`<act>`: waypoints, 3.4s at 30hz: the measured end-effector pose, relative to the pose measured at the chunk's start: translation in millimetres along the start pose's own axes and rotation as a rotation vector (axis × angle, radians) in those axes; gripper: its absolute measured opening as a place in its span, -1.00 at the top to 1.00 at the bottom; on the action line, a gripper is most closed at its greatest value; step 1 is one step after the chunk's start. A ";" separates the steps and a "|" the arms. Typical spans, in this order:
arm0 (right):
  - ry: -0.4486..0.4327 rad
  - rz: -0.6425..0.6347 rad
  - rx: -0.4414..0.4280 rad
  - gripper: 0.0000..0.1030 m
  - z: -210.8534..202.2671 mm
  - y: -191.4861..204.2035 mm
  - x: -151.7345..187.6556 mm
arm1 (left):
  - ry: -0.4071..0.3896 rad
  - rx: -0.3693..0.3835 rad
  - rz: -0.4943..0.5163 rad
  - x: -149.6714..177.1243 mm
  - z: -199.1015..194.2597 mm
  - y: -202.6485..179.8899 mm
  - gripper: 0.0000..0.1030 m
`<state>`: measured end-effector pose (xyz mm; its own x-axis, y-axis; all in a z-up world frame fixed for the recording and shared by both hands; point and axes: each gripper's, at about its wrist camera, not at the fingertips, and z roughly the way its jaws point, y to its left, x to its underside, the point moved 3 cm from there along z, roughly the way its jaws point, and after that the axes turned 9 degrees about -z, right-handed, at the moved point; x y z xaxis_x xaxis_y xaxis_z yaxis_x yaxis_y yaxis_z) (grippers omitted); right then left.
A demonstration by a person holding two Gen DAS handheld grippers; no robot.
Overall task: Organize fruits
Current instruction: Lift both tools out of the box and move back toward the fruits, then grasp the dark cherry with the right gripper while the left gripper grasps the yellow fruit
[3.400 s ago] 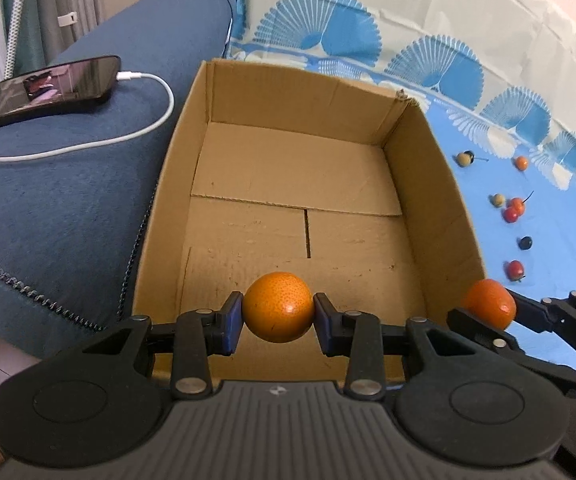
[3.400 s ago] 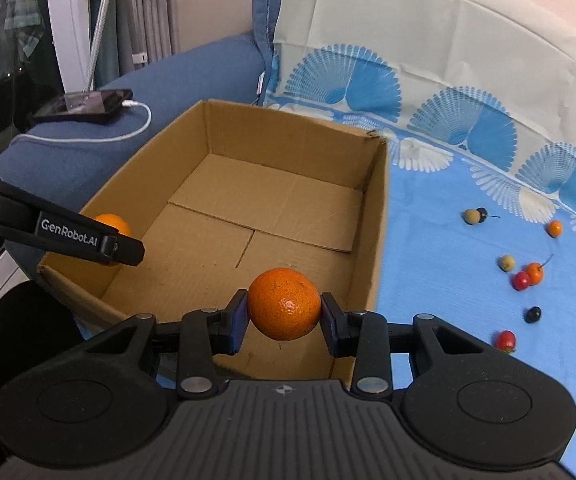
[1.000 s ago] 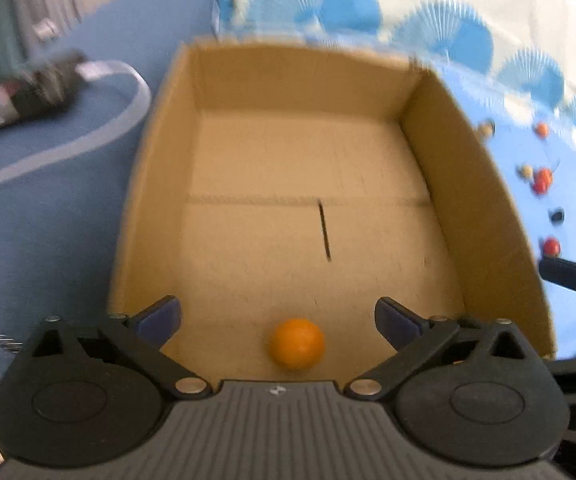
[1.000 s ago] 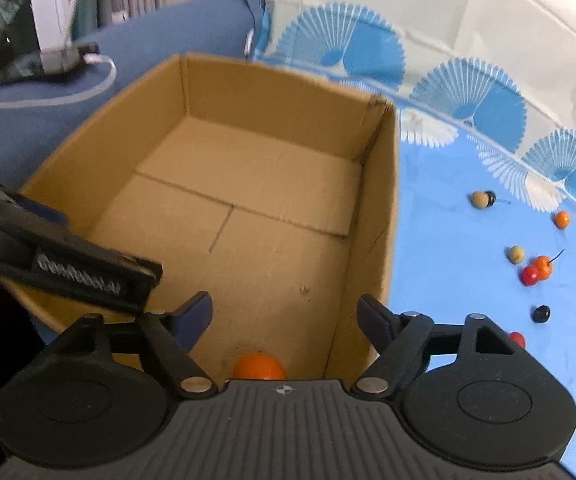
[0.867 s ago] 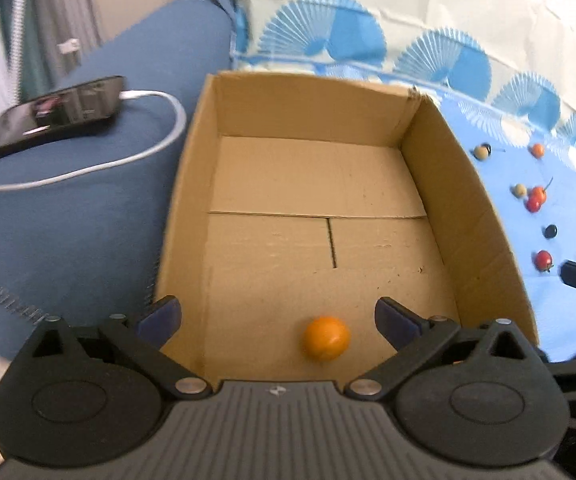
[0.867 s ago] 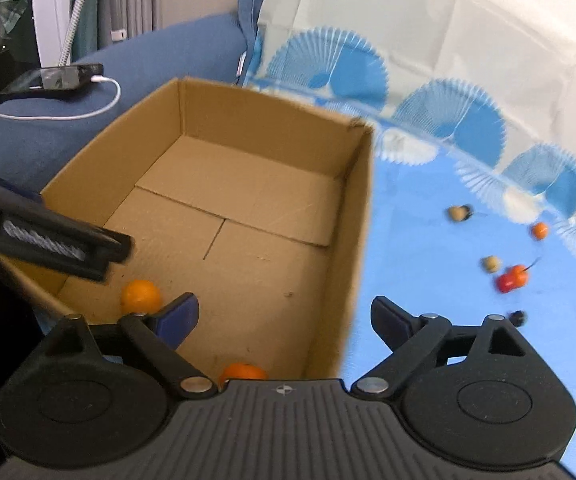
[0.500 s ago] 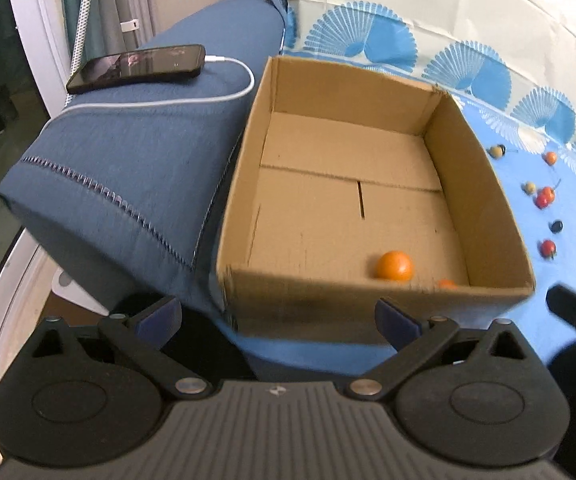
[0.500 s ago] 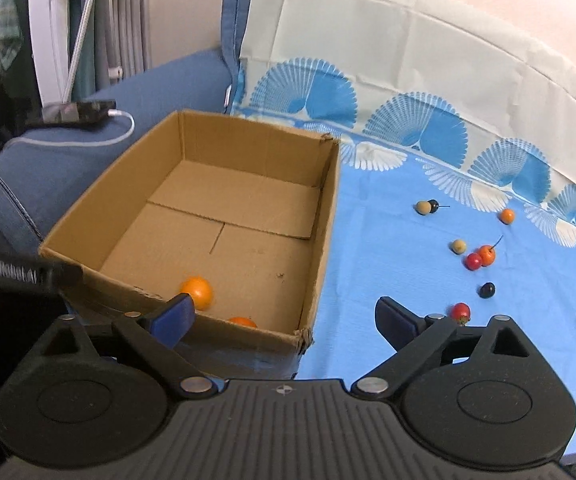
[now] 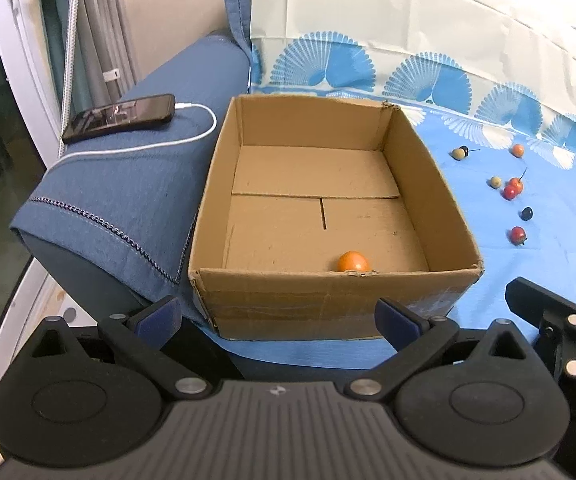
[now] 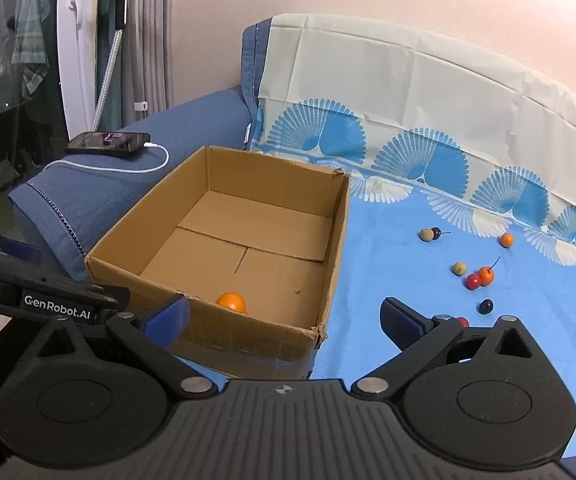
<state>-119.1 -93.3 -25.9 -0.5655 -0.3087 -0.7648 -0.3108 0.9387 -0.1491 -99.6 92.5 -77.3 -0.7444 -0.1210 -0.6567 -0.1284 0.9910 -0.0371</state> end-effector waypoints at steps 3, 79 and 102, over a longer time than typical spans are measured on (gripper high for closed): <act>-0.003 0.009 -0.005 -0.98 -3.1 -1.1 0.7 | -0.011 -0.001 -0.002 0.2 -5.0 -0.9 -1.00; 0.203 0.516 0.398 -0.98 186.6 -331.2 126.3 | 0.187 0.265 0.290 -126.3 237.8 -355.8 -1.00; 0.166 0.386 0.381 -0.99 297.4 -340.8 144.3 | 0.300 0.268 0.385 -115.4 396.9 -447.6 -1.00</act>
<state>132.4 -412.2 -271.8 -0.7054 0.0768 -0.7046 0.2223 0.9679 -0.1170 303.9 -314.6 -283.9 -0.8637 0.2809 -0.4185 0.3318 0.9419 -0.0527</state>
